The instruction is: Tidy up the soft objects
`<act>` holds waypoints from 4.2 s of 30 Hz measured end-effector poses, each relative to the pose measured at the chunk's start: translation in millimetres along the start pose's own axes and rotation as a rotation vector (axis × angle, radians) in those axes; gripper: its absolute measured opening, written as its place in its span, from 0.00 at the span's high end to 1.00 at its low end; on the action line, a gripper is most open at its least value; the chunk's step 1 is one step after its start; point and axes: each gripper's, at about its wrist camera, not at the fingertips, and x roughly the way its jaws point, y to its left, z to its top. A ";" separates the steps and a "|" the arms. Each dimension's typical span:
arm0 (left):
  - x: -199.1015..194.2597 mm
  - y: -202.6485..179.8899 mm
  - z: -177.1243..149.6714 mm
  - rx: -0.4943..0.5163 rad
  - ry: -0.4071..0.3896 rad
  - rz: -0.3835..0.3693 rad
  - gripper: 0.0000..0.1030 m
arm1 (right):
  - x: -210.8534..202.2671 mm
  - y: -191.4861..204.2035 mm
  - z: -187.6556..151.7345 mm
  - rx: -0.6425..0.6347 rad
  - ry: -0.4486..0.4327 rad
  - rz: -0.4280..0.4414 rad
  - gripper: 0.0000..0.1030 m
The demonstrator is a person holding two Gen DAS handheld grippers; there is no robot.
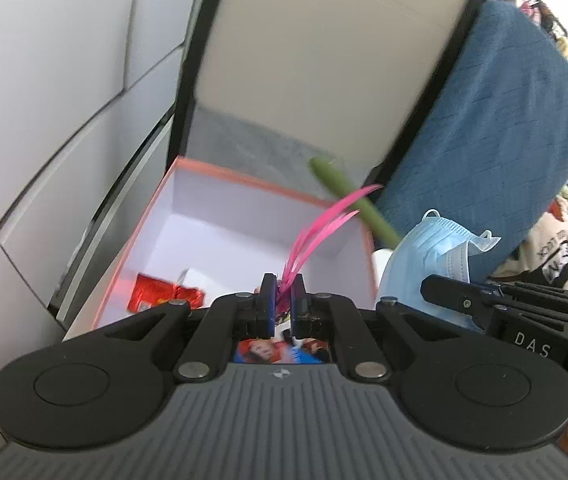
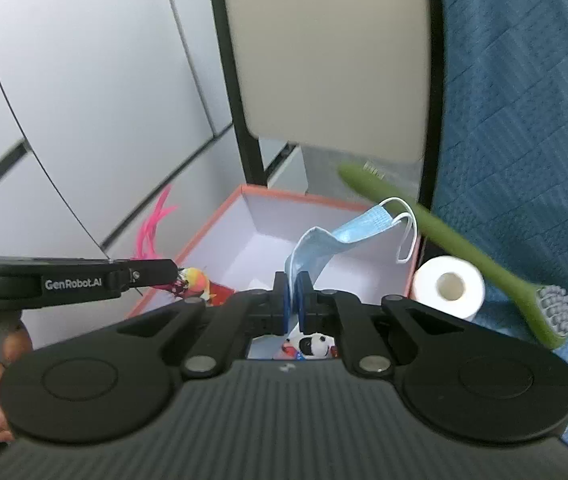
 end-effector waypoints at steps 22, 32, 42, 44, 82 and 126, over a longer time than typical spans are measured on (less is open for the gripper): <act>76.1 79.7 -17.0 -0.048 0.172 0.039 0.69 | 95.3 19.7 -21.6 -0.027 0.159 -0.072 0.70; 9.5 55.2 -1.1 -0.029 0.035 0.082 0.35 | 33.9 12.4 -6.5 -0.003 0.062 -0.085 0.26; -65.6 8.7 -13.0 -0.019 -0.068 0.094 0.34 | -56.7 12.1 -7.5 -0.022 -0.057 -0.022 0.26; -78.4 -1.1 -19.4 -0.007 -0.080 0.091 0.34 | -71.2 11.7 -11.0 -0.025 -0.071 -0.017 0.26; -158.5 -72.2 -113.0 0.035 -0.086 0.078 0.00 | -167.1 -2.3 -107.2 0.034 -0.094 -0.006 0.17; -164.8 -74.9 -118.5 0.070 -0.064 0.077 0.00 | -177.7 -3.7 -111.6 0.042 -0.097 -0.070 0.00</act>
